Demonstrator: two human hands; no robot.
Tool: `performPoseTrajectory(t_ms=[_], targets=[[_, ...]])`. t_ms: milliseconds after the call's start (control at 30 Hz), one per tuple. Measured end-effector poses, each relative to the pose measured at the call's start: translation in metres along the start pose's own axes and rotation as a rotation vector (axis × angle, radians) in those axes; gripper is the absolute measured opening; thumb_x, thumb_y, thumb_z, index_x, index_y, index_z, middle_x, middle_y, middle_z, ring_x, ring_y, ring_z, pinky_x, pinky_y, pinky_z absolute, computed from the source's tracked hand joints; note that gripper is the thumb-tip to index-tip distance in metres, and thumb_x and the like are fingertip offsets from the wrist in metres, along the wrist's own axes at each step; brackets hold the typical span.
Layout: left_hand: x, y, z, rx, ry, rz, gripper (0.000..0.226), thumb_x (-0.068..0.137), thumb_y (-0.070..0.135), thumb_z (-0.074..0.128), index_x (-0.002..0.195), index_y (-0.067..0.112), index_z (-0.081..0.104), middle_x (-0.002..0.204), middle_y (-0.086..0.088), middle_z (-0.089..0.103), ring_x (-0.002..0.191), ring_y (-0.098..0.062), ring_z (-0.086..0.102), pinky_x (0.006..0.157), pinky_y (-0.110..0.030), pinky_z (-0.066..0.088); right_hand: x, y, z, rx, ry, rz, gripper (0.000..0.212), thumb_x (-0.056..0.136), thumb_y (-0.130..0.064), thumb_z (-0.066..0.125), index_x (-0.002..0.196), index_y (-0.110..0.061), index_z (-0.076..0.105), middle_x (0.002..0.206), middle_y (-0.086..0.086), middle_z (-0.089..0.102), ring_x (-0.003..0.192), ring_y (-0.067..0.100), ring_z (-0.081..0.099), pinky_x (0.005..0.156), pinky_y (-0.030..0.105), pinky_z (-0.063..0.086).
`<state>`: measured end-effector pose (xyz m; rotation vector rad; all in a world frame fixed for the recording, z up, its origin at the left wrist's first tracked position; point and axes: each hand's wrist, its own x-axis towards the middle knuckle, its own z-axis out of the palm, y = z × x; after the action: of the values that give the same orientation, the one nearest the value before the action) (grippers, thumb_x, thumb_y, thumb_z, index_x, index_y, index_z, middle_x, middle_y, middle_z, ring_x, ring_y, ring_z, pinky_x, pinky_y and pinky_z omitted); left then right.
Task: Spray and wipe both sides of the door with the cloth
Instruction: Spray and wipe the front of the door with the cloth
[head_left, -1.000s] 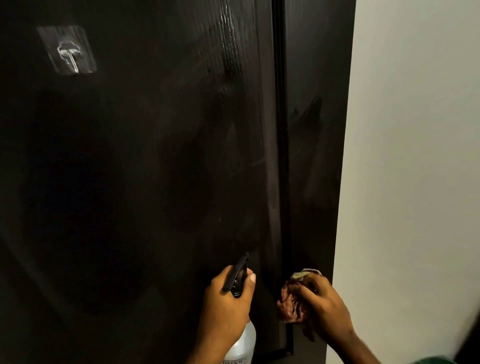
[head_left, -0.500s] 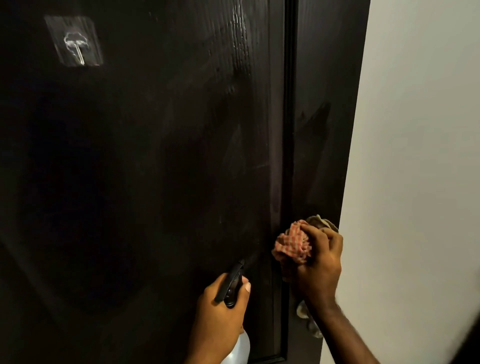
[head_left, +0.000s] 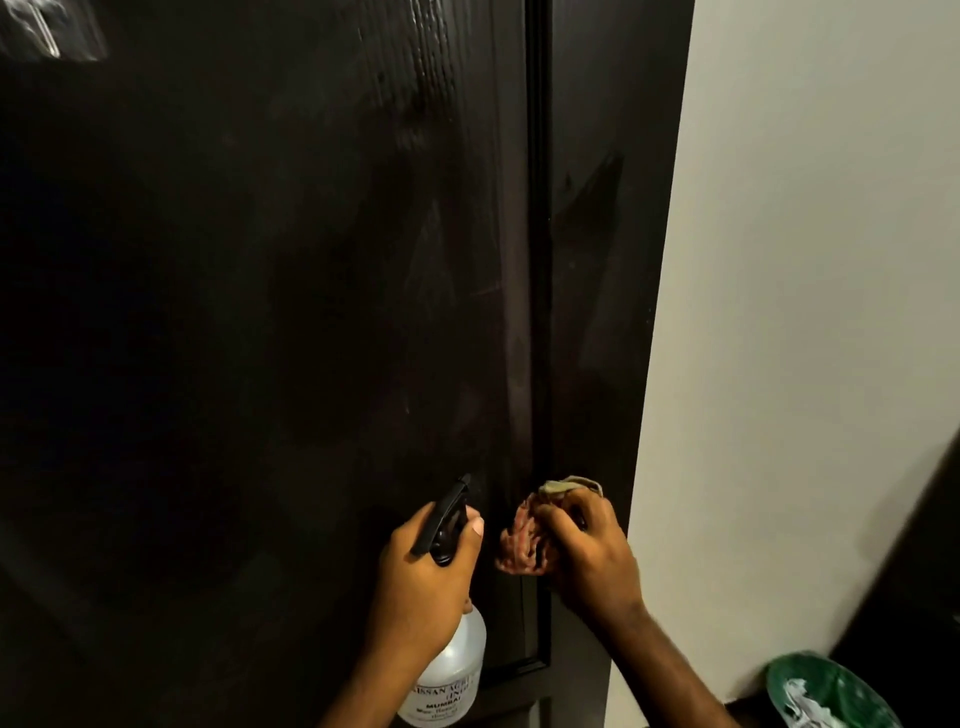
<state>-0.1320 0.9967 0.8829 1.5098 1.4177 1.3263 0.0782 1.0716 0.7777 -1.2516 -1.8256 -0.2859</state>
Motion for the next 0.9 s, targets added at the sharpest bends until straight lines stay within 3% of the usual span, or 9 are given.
performPoseTrajectory(t_ms=[100, 167, 233, 433, 567, 667, 767, 900], targets=[[-0.001, 0.0, -0.001, 0.007, -0.023, -0.006, 0.014, 0.101, 0.029, 0.069, 0.09, 0.023, 0.074, 0.053, 0.0, 0.059, 0.046, -0.017, 0.061, 0.05, -0.031, 0.057, -0.022, 0.0, 0.0, -0.058, -0.15, 0.143, 0.064, 0.067, -0.034, 0.098, 0.125, -0.022, 0.072, 0.126, 0.004, 0.063, 0.105, 0.026, 0.065, 0.078, 0.03, 0.058], [-0.003, -0.002, -0.001, 0.0, -0.027, -0.023, 0.015, 0.101, 0.027, 0.068, 0.089, 0.021, 0.073, 0.053, 0.001, 0.059, 0.046, -0.017, 0.061, 0.051, -0.031, 0.058, -0.039, -0.004, 0.002, -0.129, -0.24, 0.293, 0.072, 0.062, -0.048, 0.097, 0.126, -0.031, 0.067, 0.125, 0.002, 0.064, 0.102, 0.026, 0.064, 0.078, 0.037, 0.06], [-0.007, -0.005, 0.0, -0.016, -0.027, -0.047, 0.014, 0.101, 0.027, 0.069, 0.089, 0.022, 0.074, 0.053, 0.001, 0.058, 0.047, -0.017, 0.06, 0.051, -0.03, 0.057, -0.054, -0.007, 0.008, -0.199, -0.314, 0.394, 0.077, 0.059, -0.046, 0.098, 0.127, -0.035, 0.062, 0.127, 0.004, 0.064, 0.103, 0.028, 0.061, 0.079, 0.04, 0.06], [-0.023, -0.016, -0.005, -0.026, -0.012, -0.104, 0.007, 0.099, 0.026, 0.071, 0.094, 0.025, 0.075, 0.054, 0.005, 0.062, 0.047, -0.011, 0.061, 0.05, -0.027, 0.055, -0.049, -0.016, 0.012, -0.1, -0.288, 0.608, 0.077, 0.064, -0.022, 0.096, 0.132, -0.027, 0.059, 0.138, 0.009, 0.05, 0.117, 0.033, 0.048, 0.079, 0.043, 0.061], [-0.032, -0.022, -0.014, 0.013, -0.01, -0.119, 0.005, 0.1, 0.024, 0.07, 0.099, 0.023, 0.075, 0.056, 0.005, 0.065, 0.047, -0.01, 0.064, 0.052, -0.027, 0.057, -0.037, -0.004, 0.004, 0.008, -0.26, 0.742, 0.078, 0.073, -0.03, 0.094, 0.138, -0.023, 0.051, 0.141, 0.012, 0.047, 0.126, 0.035, 0.046, 0.092, 0.046, 0.055], [-0.034, -0.026, -0.019, 0.04, 0.015, -0.126, 0.005, 0.1, 0.026, 0.07, 0.097, 0.025, 0.075, 0.059, 0.005, 0.066, 0.048, -0.009, 0.064, 0.051, -0.025, 0.056, -0.03, -0.002, 0.002, -0.004, -0.316, 0.795, 0.077, 0.078, -0.027, 0.09, 0.14, -0.02, 0.045, 0.143, 0.016, 0.045, 0.128, 0.038, 0.046, 0.093, 0.051, 0.055], [-0.034, -0.026, -0.021, 0.036, 0.031, -0.128, 0.006, 0.1, 0.029, 0.07, 0.097, 0.027, 0.075, 0.058, 0.005, 0.062, 0.048, -0.009, 0.062, 0.05, -0.024, 0.054, -0.029, 0.004, 0.003, 0.032, -0.308, 0.837, 0.069, 0.08, -0.021, 0.085, 0.137, -0.019, 0.045, 0.136, 0.018, 0.049, 0.122, 0.041, 0.05, 0.09, 0.053, 0.055], [-0.031, -0.024, -0.019, 0.03, 0.032, -0.108, 0.006, 0.1, 0.03, 0.069, 0.1, 0.027, 0.074, 0.058, 0.009, 0.063, 0.048, -0.008, 0.062, 0.052, -0.026, 0.055, -0.036, 0.019, -0.004, 0.205, -0.179, 0.908, 0.047, 0.084, -0.011, 0.078, 0.12, -0.021, 0.05, 0.11, 0.011, 0.064, 0.093, 0.031, 0.063, 0.076, 0.043, 0.057]])
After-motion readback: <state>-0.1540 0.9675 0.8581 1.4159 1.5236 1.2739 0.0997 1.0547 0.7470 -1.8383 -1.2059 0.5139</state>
